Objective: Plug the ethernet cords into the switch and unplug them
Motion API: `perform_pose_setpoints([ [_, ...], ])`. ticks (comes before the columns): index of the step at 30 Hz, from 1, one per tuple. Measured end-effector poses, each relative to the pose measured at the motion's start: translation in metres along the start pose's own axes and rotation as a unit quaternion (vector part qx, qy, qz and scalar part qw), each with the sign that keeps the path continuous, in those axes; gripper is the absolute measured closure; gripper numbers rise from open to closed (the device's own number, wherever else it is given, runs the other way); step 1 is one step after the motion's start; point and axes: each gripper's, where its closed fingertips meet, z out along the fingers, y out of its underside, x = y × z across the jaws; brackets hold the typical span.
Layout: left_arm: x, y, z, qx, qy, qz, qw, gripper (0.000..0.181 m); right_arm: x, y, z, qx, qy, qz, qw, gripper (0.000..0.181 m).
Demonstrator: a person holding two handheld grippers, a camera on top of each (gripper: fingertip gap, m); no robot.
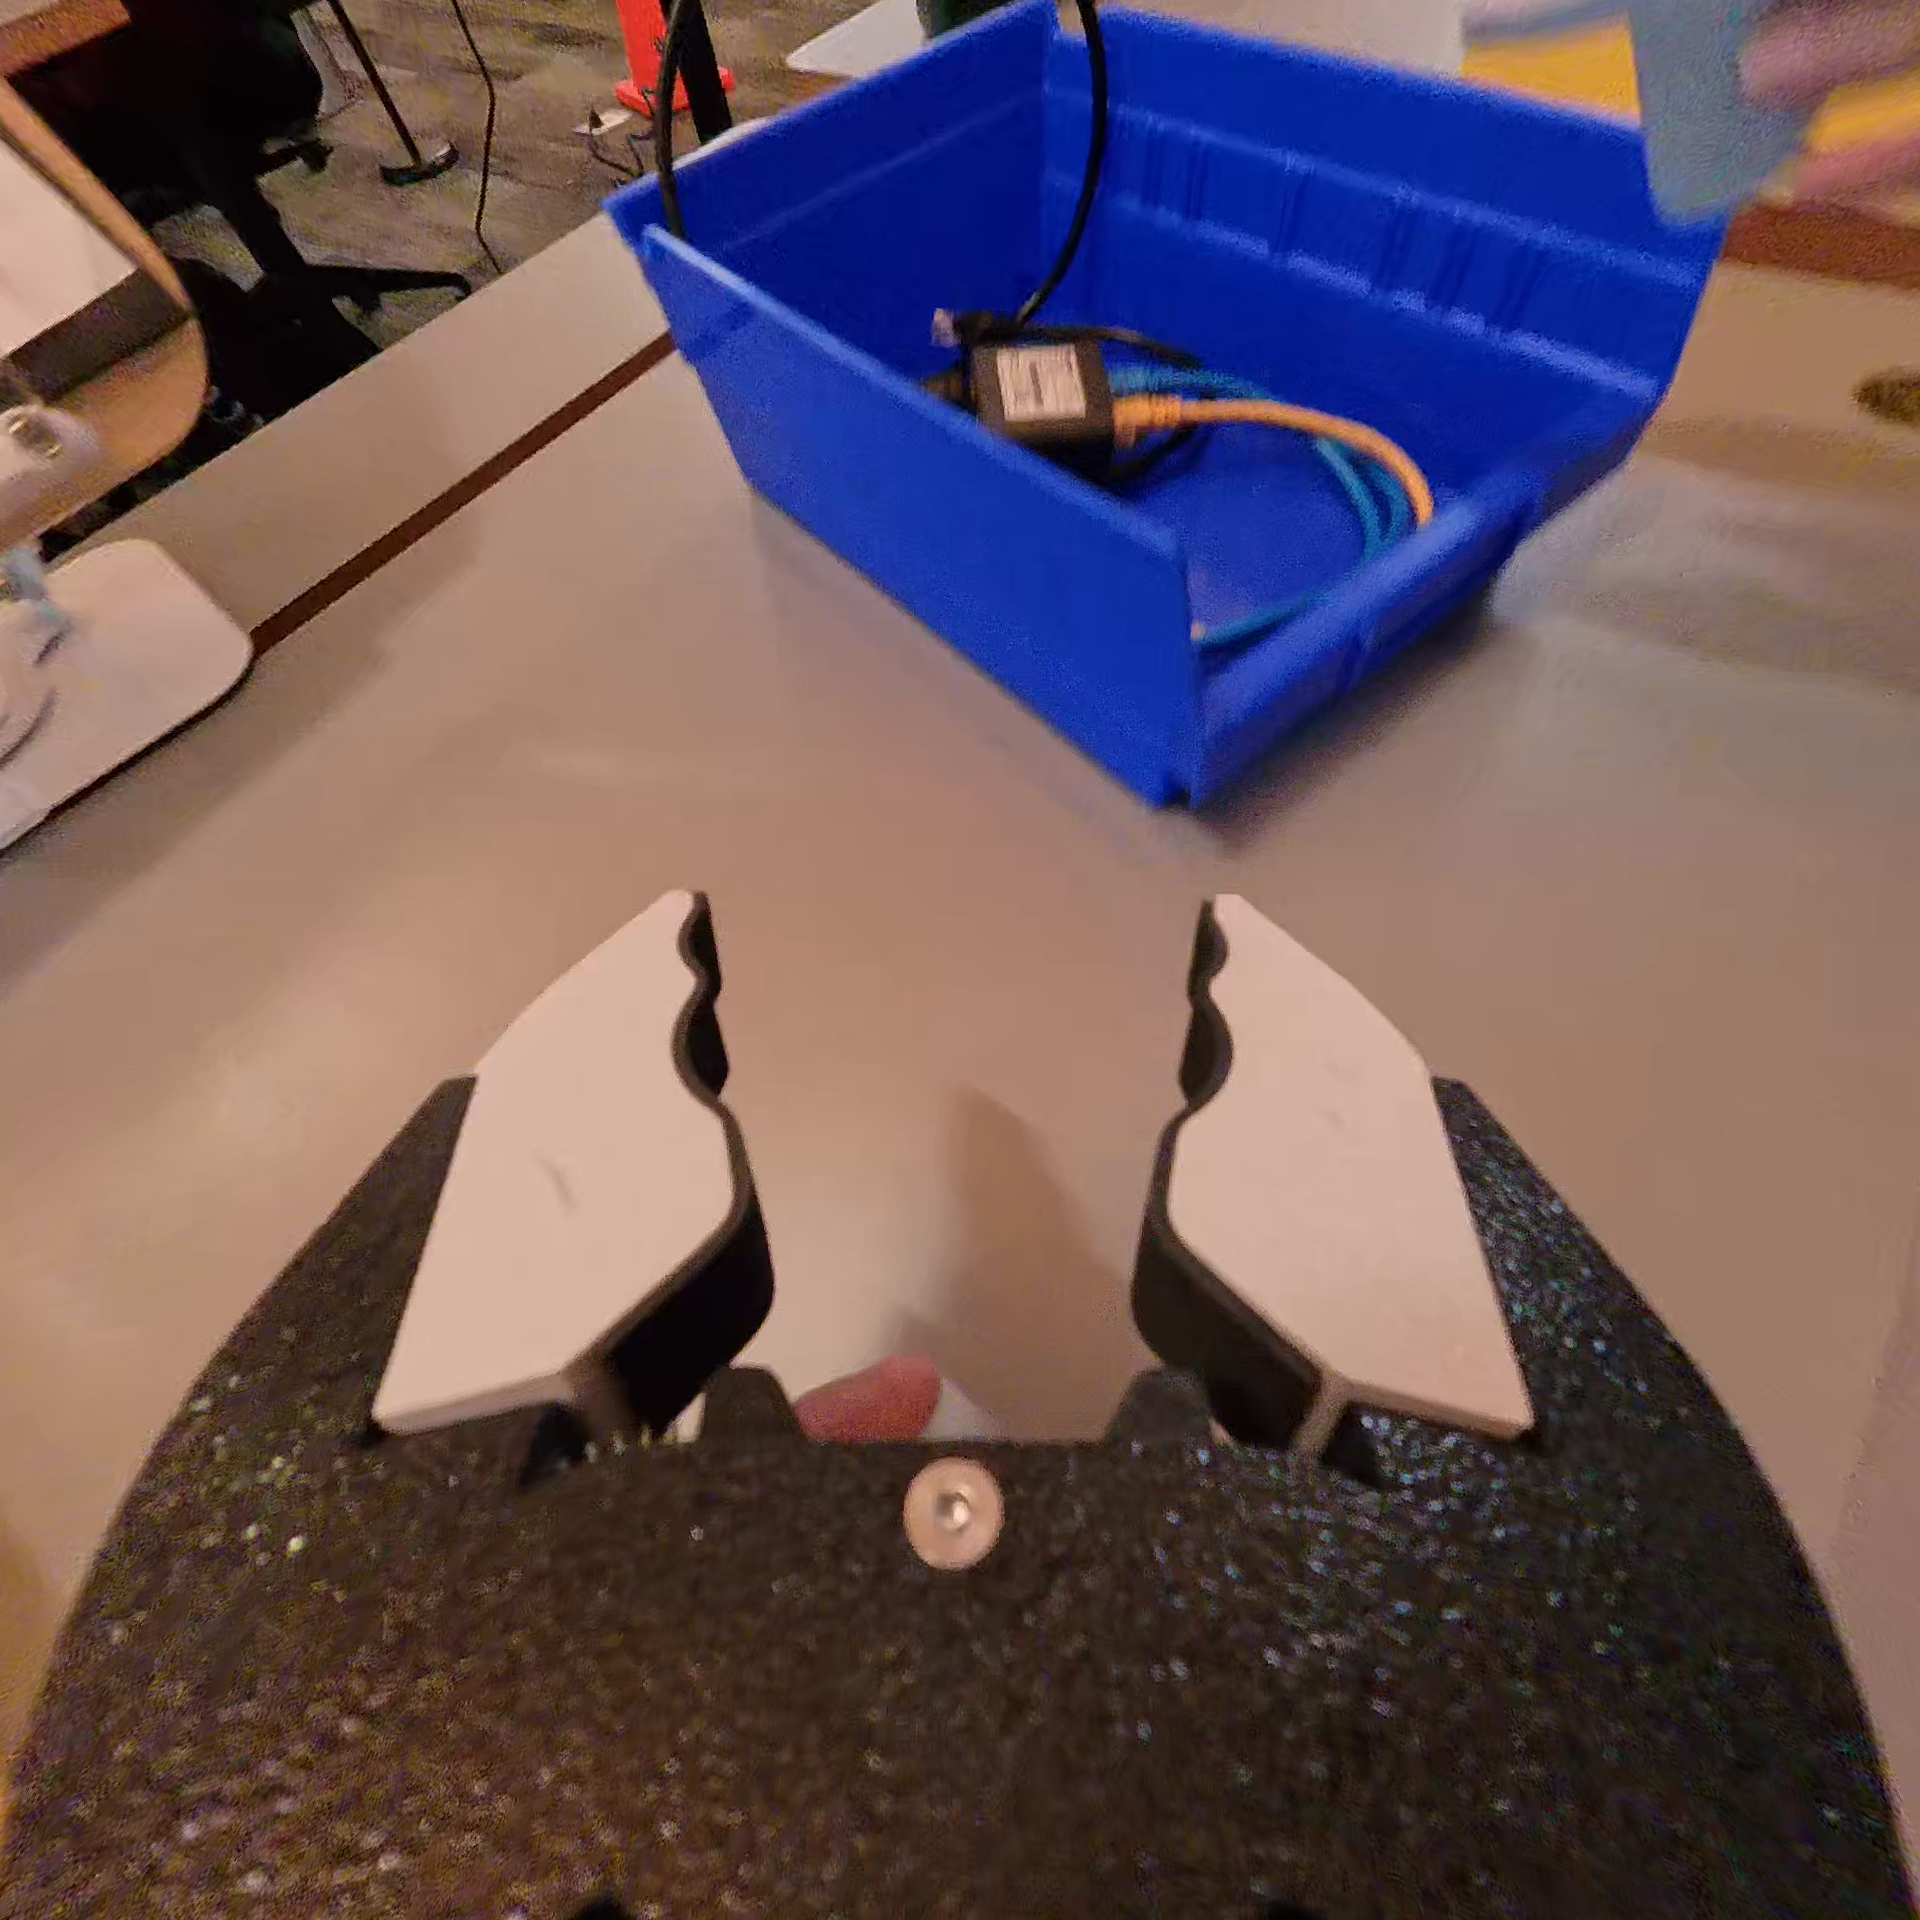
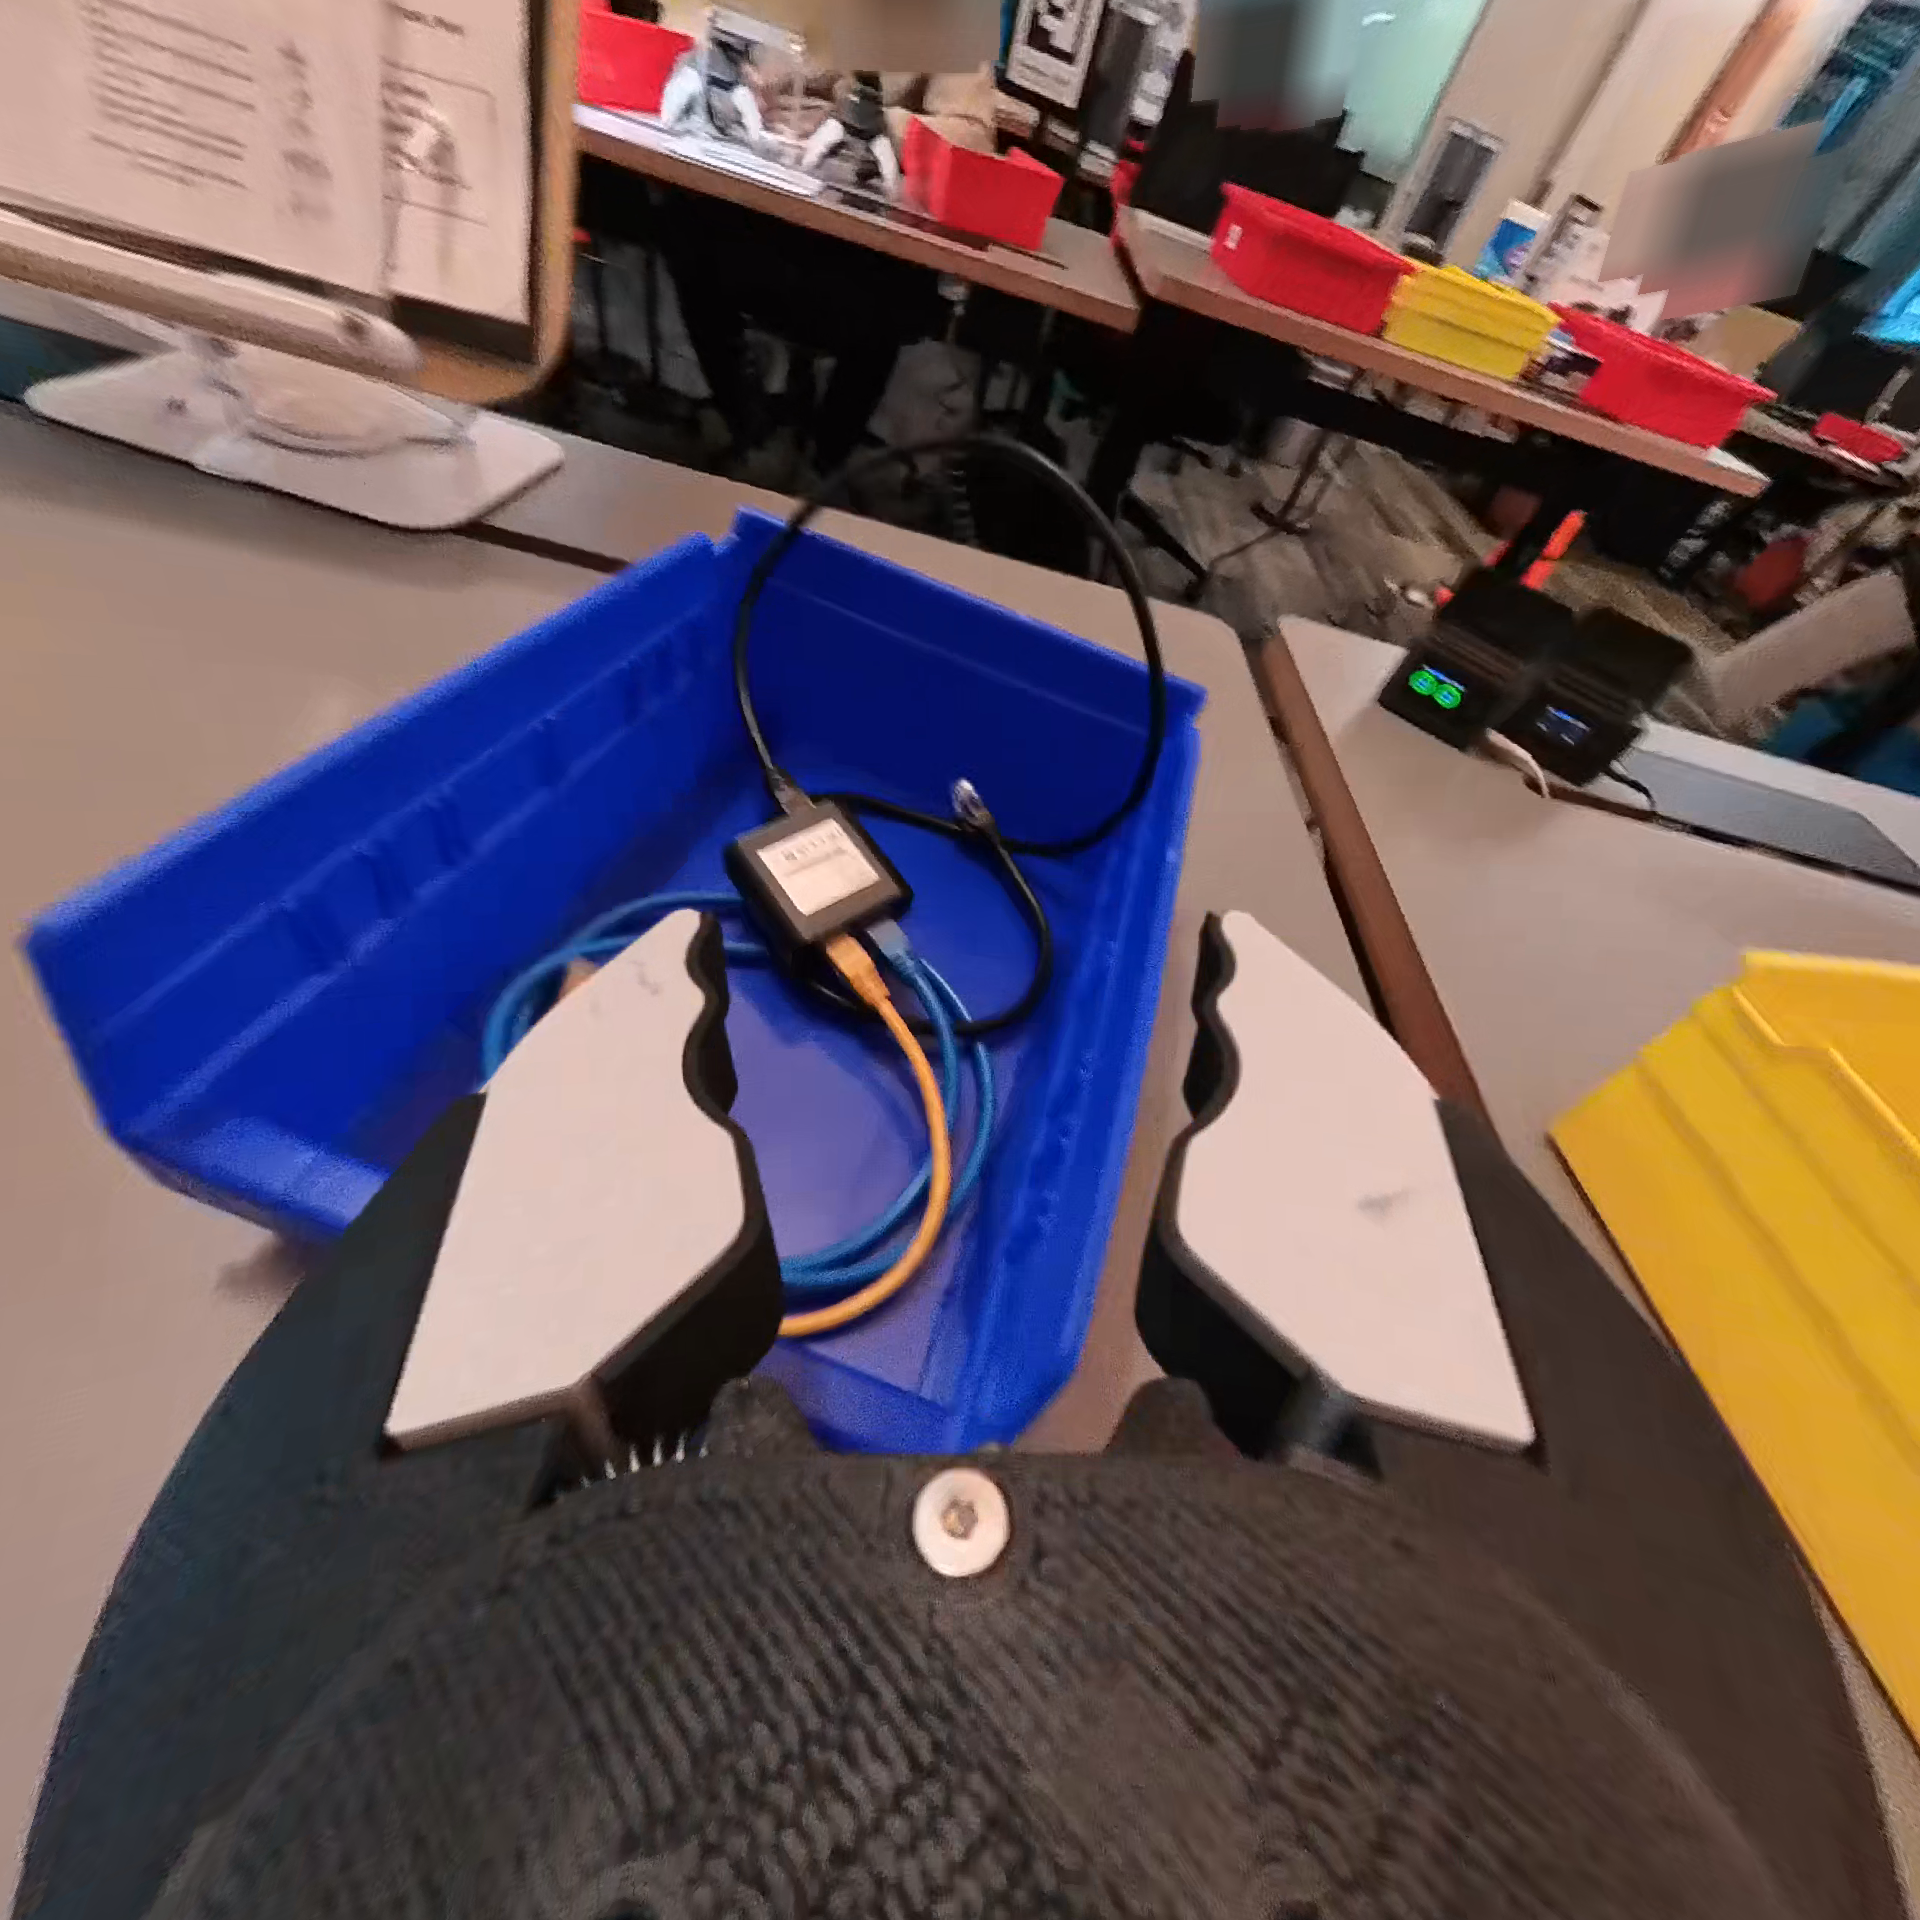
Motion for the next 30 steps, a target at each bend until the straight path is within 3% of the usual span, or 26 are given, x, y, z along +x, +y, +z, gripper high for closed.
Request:
perform_pose_setpoints([
  [3,0.009,-0.035,0.04,0.015,0.001,-0.041,0.999,0.084,0.018,0.021,0.0,-0.037,0.015,0.015,0.999,0.084],
  [6,0.011,-0.053,0.067,0.004,-0.004,-0.07,0.998,0.079,0.034,0.038,0.005,-0.046,0.029,0.047,0.997,0.087],
  [10,0.021,-0.052,0.064,0.005,0.012,-0.105,0.994,0.082,0.025,0.07,0.028,-0.079,-0.01,0.076,0.994,0.102],
  [12,0.023,-0.041,0.049,0.022,0.02,-0.099,0.995,0.081,0.017,0.075,0.038,-0.076,-0.034,0.076,0.994,0.125],
  [13,0.016,-0.032,0.04,0.024,0.002,-0.095,0.995,0.081,0.016,0.076,0.041,-0.075,-0.038,0.071,0.994,0.143],
  [14,0.007,-0.022,0.028,0.023,-0.022,-0.092,0.995,0.081,0.018,0.077,0.045,-0.071,-0.032,0.06,0.995,0.149],
  [18,-0.067,0.006,-0.051,0.059,-0.18,-0.08,0.979,0.084,0.021,0.079,0.051,-0.067,-0.037,0.024,0.997,0.154],
  [21,-0.152,0.03,-0.139,0.068,-0.339,-0.064,0.936,0.088,0.021,0.078,0.053,-0.061,-0.049,0.037,0.996,0.157],
  [25,-0.271,0.093,-0.244,0.002,-0.489,-0.093,0.867,0.082,0.016,0.077,0.049,-0.053,-0.065,0.049,0.995,0.159],
  [27,-0.317,0.136,-0.272,-0.049,-0.516,-0.115,0.847,0.082,0.009,0.074,0.046,-0.054,-0.073,0.047,0.995,0.159],
  [30,-0.35,0.195,-0.261,-0.096,-0.444,-0.188,0.871,0.102,-0.007,0.07,0.044,-0.048,-0.094,0.056,0.993,0.159],
])
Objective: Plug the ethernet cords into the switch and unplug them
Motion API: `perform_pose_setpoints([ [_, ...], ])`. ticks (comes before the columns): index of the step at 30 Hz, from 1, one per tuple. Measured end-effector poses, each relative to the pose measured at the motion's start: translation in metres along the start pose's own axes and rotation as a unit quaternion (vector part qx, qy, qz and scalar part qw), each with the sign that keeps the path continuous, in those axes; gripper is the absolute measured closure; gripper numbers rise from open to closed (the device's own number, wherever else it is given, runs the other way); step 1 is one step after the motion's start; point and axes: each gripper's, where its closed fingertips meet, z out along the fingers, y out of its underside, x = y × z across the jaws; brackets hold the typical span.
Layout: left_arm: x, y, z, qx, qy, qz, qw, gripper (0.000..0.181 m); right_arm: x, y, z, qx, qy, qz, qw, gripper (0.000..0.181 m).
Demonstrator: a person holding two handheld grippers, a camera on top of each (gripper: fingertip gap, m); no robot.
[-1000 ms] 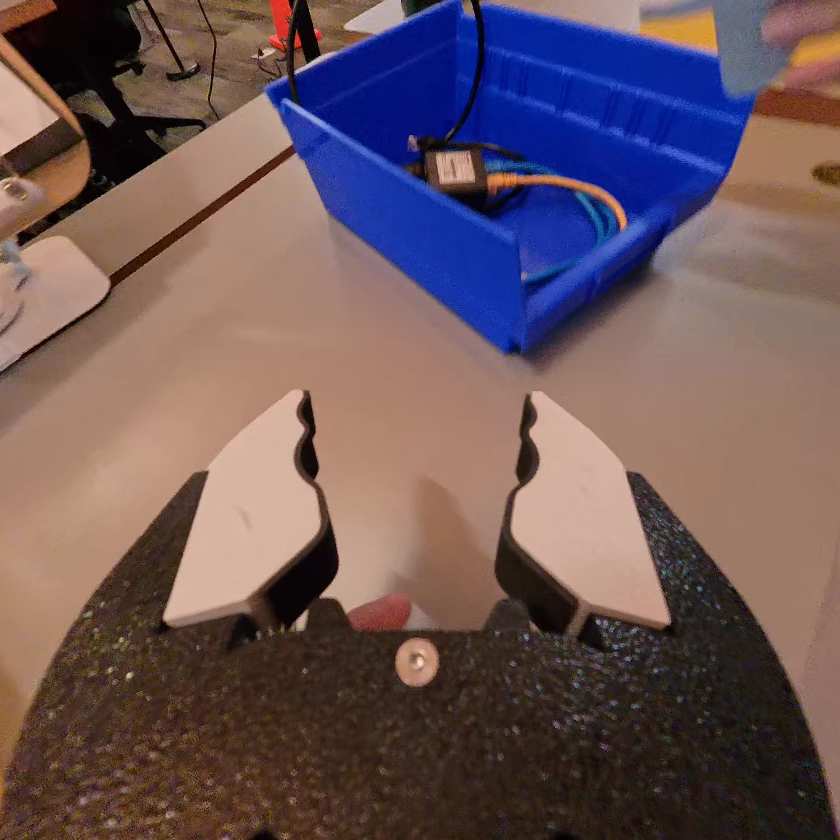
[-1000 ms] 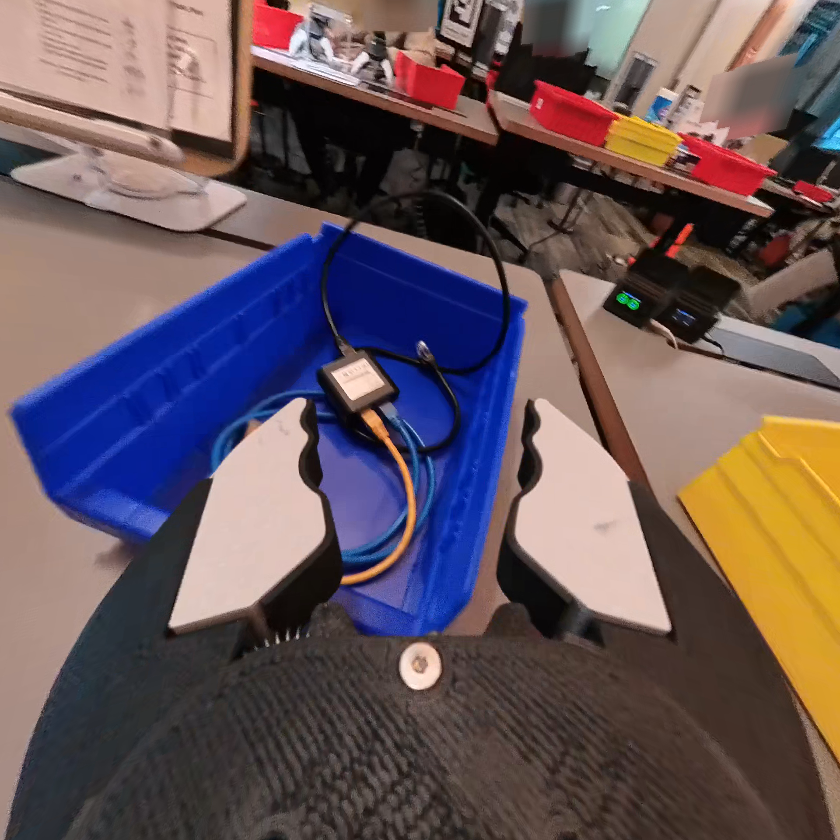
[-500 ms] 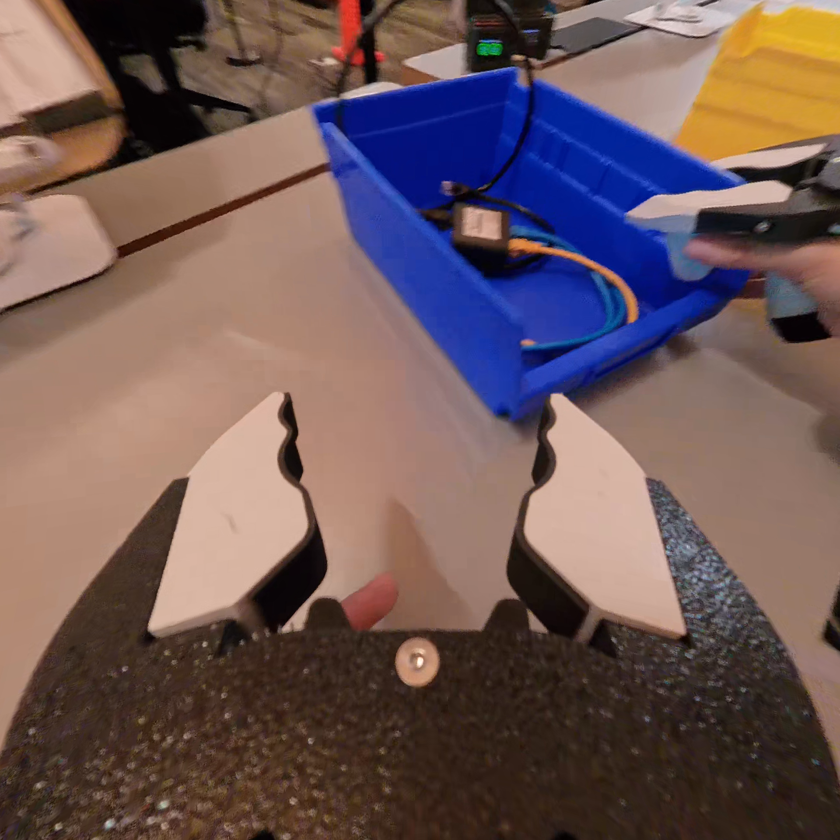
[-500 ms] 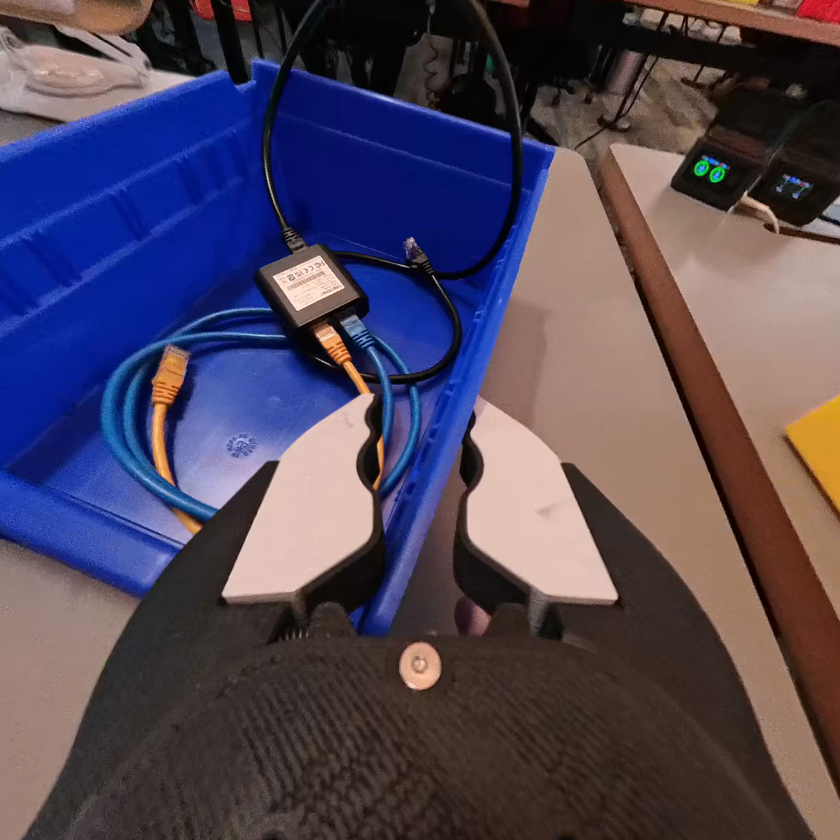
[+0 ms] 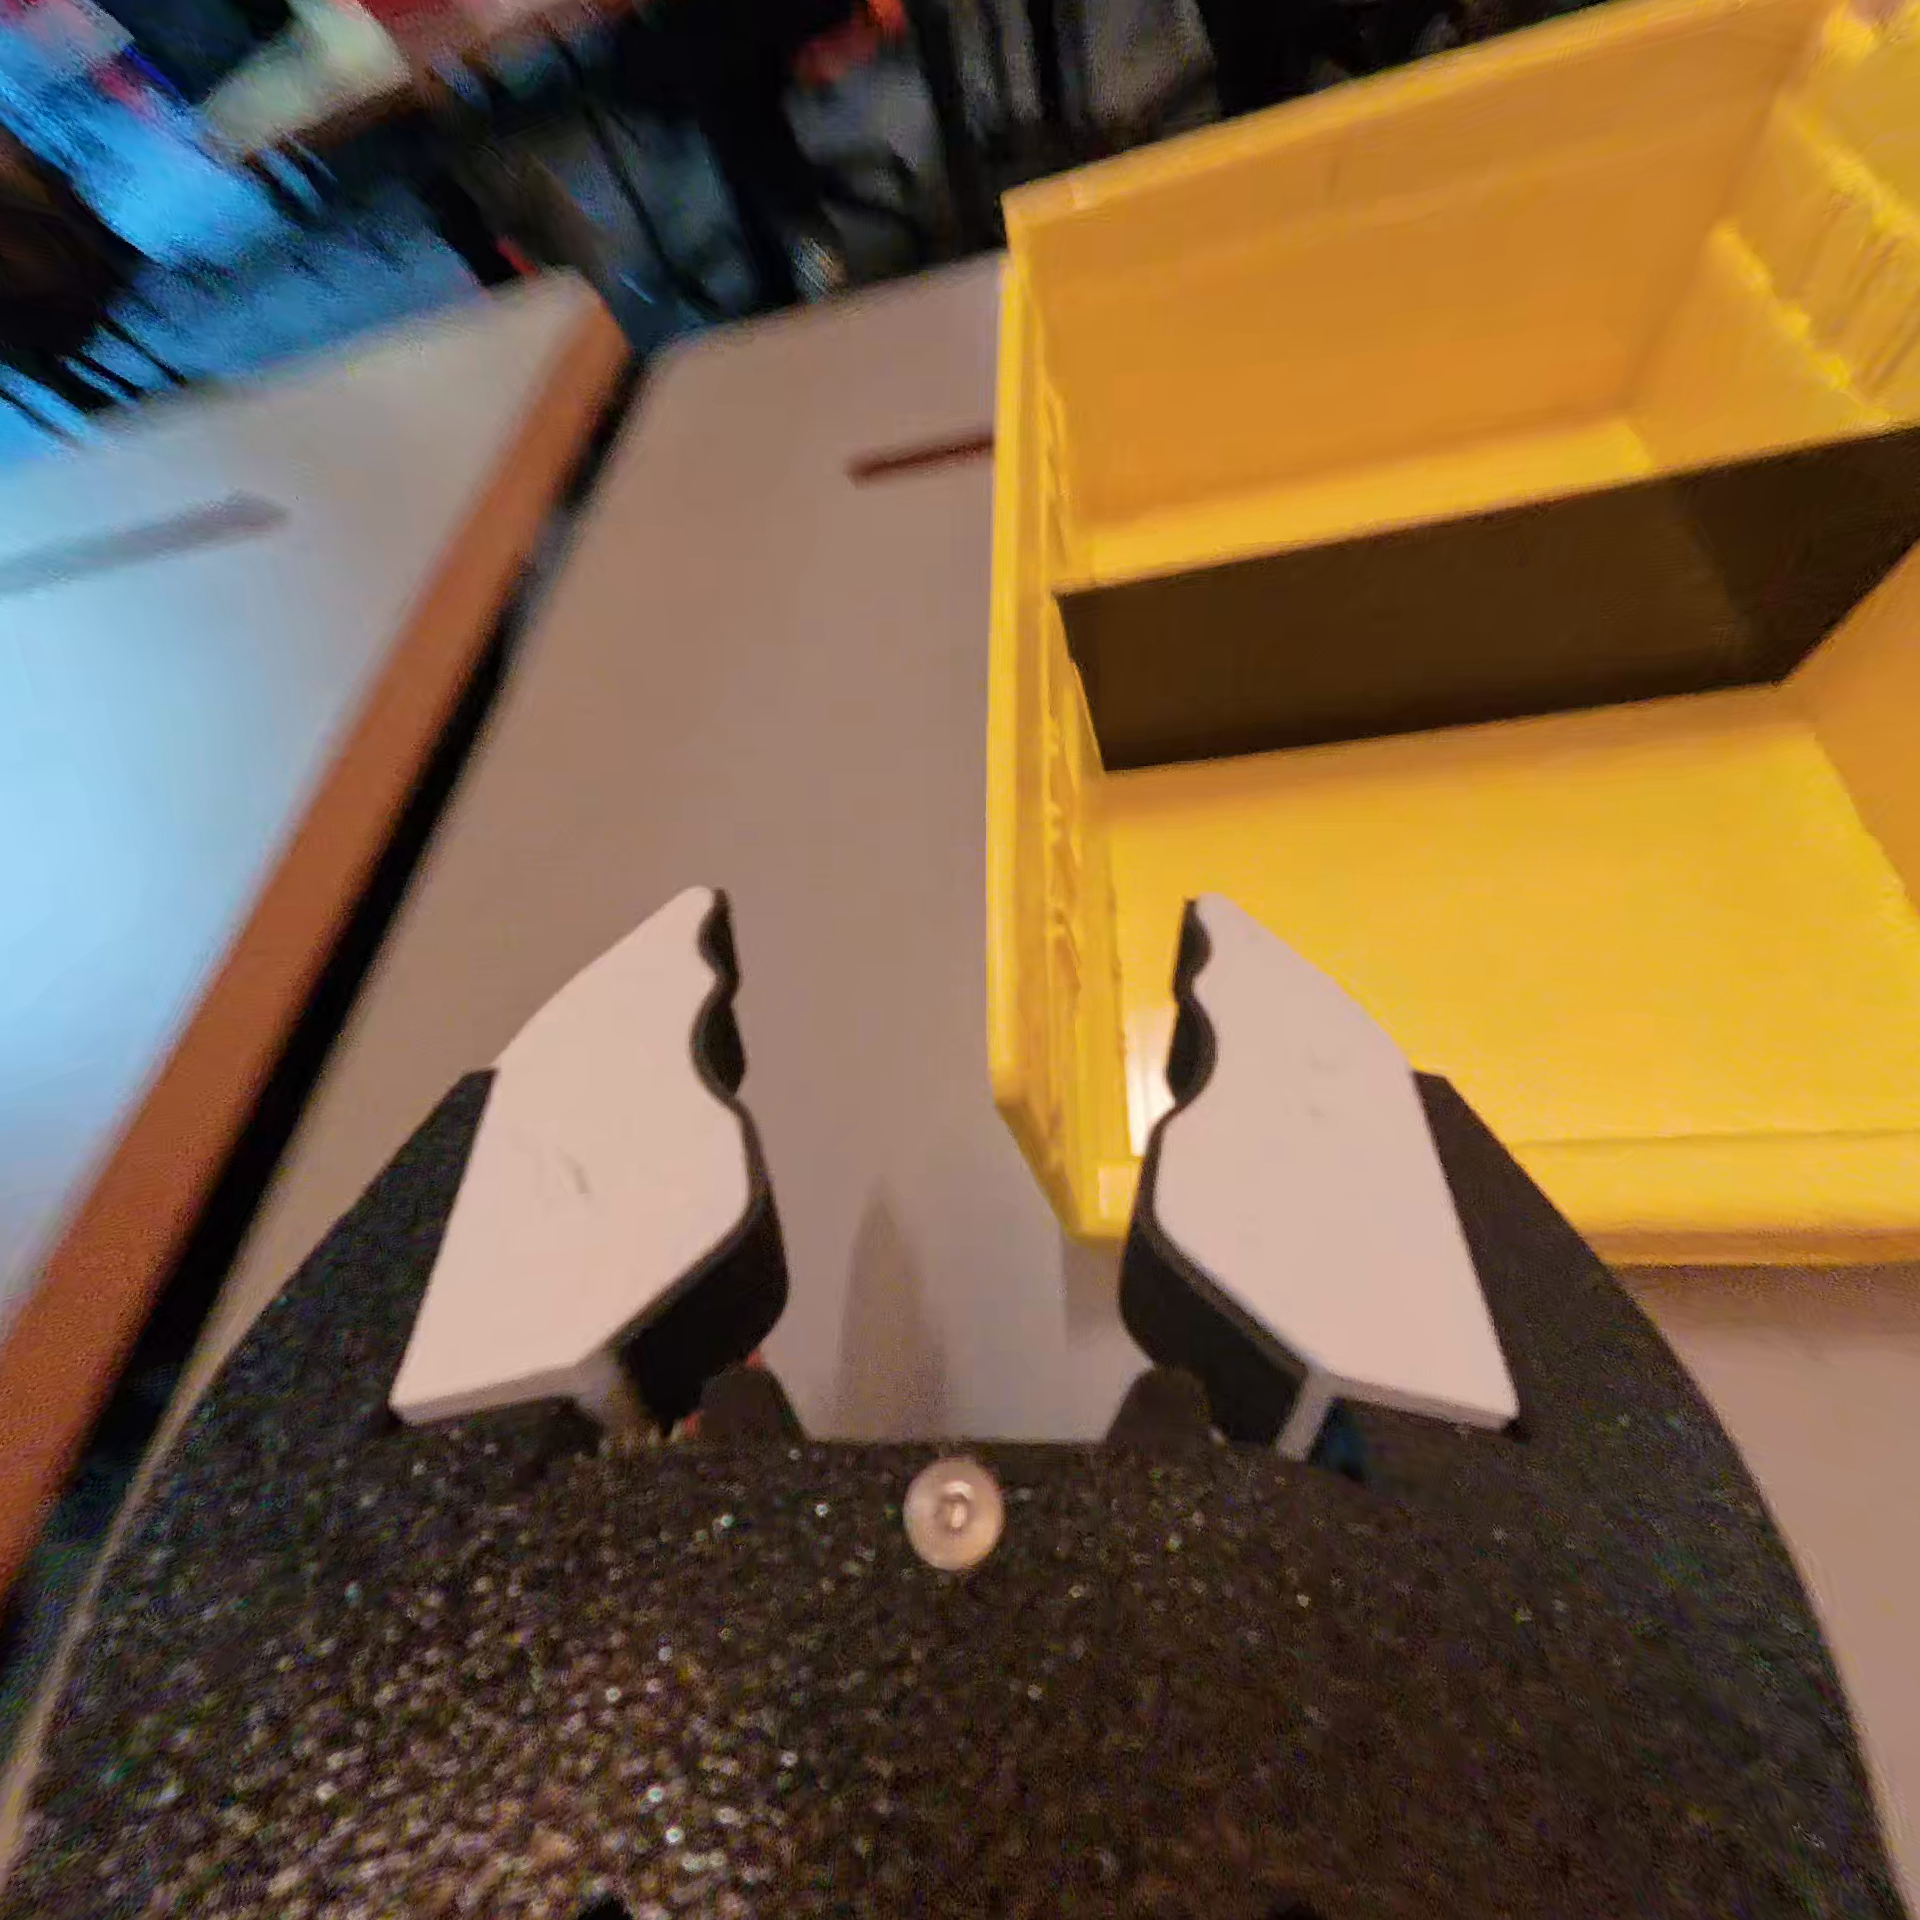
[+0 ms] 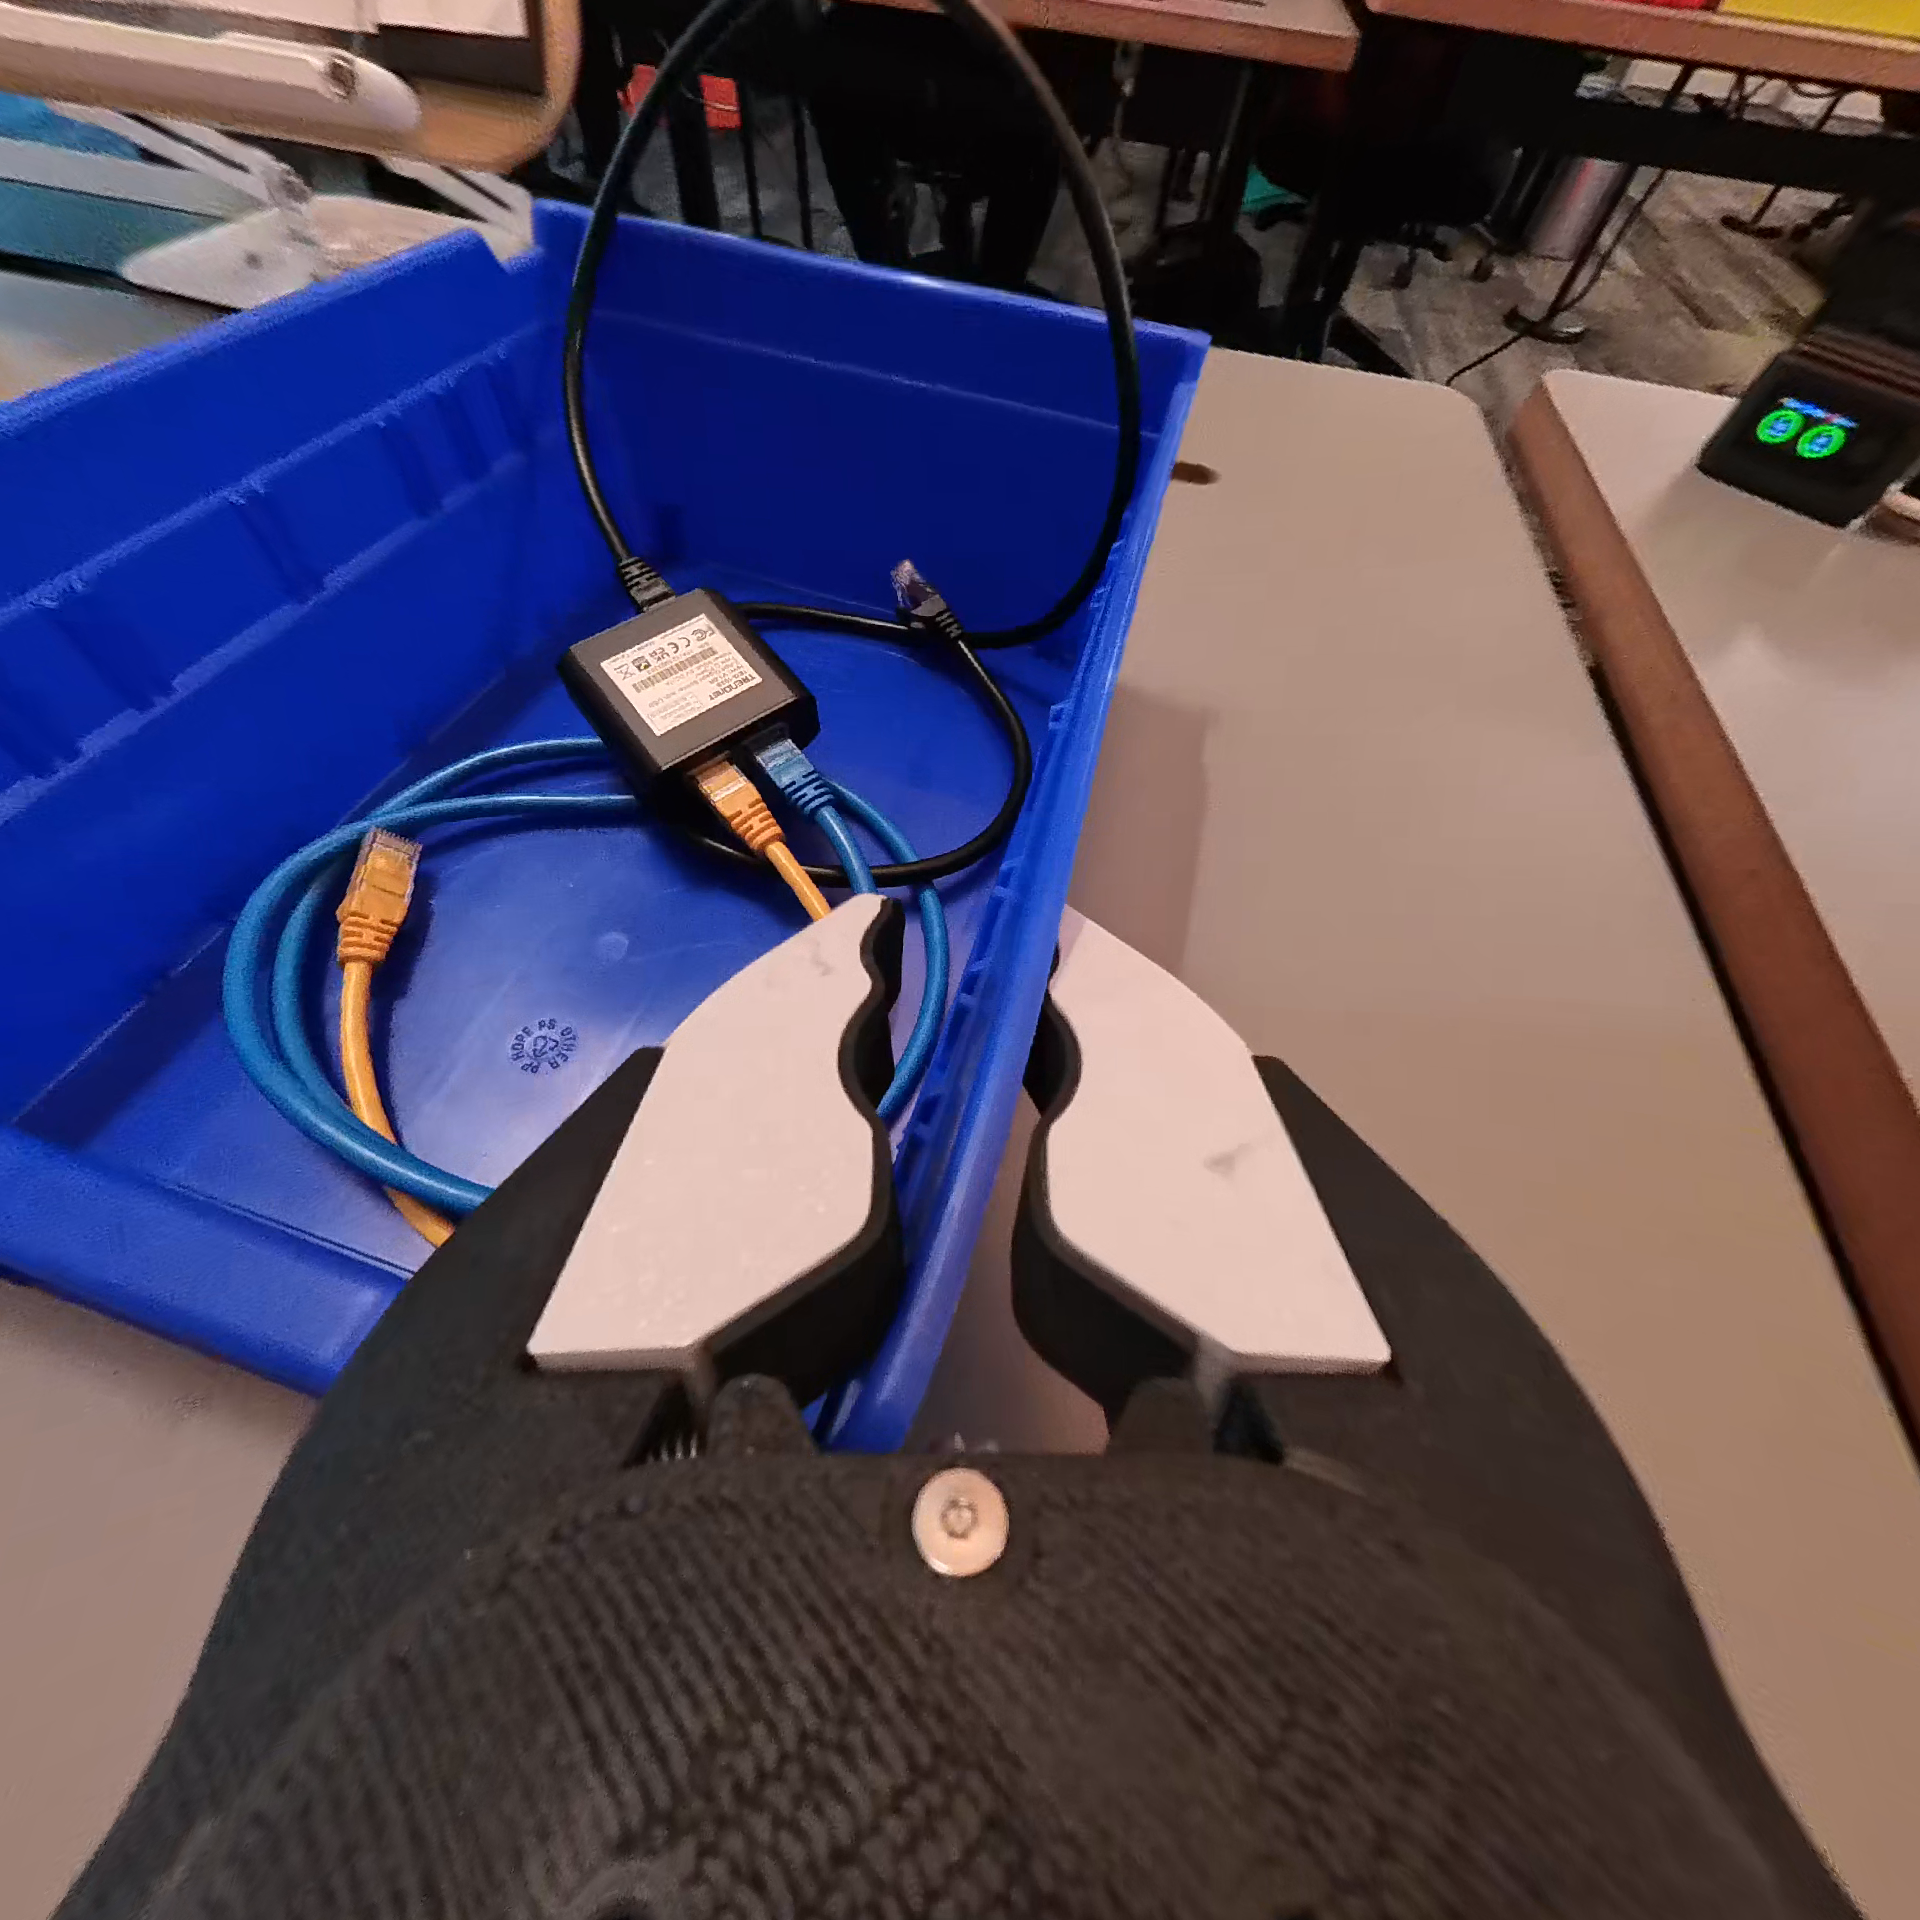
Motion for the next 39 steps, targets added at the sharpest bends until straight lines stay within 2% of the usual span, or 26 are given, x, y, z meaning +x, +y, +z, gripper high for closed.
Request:
perform_pose_setpoints([
  [2,0.007,0.017,0.021,-0.038,0.067,-0.04,0.996,0.116,-0.016,-0.001,0.001,0.002,-0.016,-0.005,1.0,0.16],
  [5,0.027,0.008,0.032,-0.015,0.177,-0.103,0.979,0.14,-0.044,-0.005,0.005,0.002,-0.039,-0.016,0.999,0.16],
  [6,0.031,0.007,0.034,-0.018,0.194,-0.115,0.974,0.161,-0.054,-0.007,0.007,0.001,-0.045,-0.016,0.999,0.16],
  [8,0.019,0.008,0.039,-0.03,0.155,-0.14,0.977,0.176,-0.075,-0.013,0.011,-0.001,-0.054,-0.019,0.998,0.16],
  [13,0.003,0.015,0.026,-0.041,0.166,-0.186,0.968,0.178,-0.131,-0.023,0.023,-0.007,-0.074,-0.038,0.997,0.159],
  [16,-0.021,0.015,0.001,-0.039,0.149,-0.212,0.965,0.177,-0.165,-0.029,0.027,-0.005,-0.089,-0.043,0.995,0.158],
  [19,-0.047,0.001,-0.034,-0.009,0.132,-0.21,0.969,0.176,-0.201,-0.032,0.033,-0.002,-0.098,-0.06,0.993,0.158],
  [22,-0.059,-0.03,-0.078,0.032,0.145,-0.219,0.964,0.176,-0.246,-0.035,0.041,0.003,-0.1,-0.084,0.991,0.158],
  [25,-0.047,-0.081,-0.123,0.086,0.166,-0.217,0.958,0.177,-0.297,-0.044,0.055,0.004,-0.122,-0.086,0.989,0.158],
  [28,-0.004,-0.137,-0.158,0.127,0.201,-0.212,0.948,0.177,-0.354,-0.056,0.074,0.004,-0.138,-0.099,0.985,0.158],
  [32,0.092,-0.191,-0.181,0.149,0.273,-0.19,0.931,0.178,-0.426,-0.073,0.099,0.003,-0.146,-0.103,0.984,0.157],
  [35,0.181,-0.211,-0.19,0.146,0.321,-0.148,0.924,0.178,-0.468,-0.082,0.112,0.004,-0.14,-0.093,0.986,0.157],
  [39,0.298,-0.21,-0.185,0.115,0.373,-0.107,0.914,0.178,-0.507,-0.088,0.118,0.001,-0.124,-0.057,0.991,0.153],
])
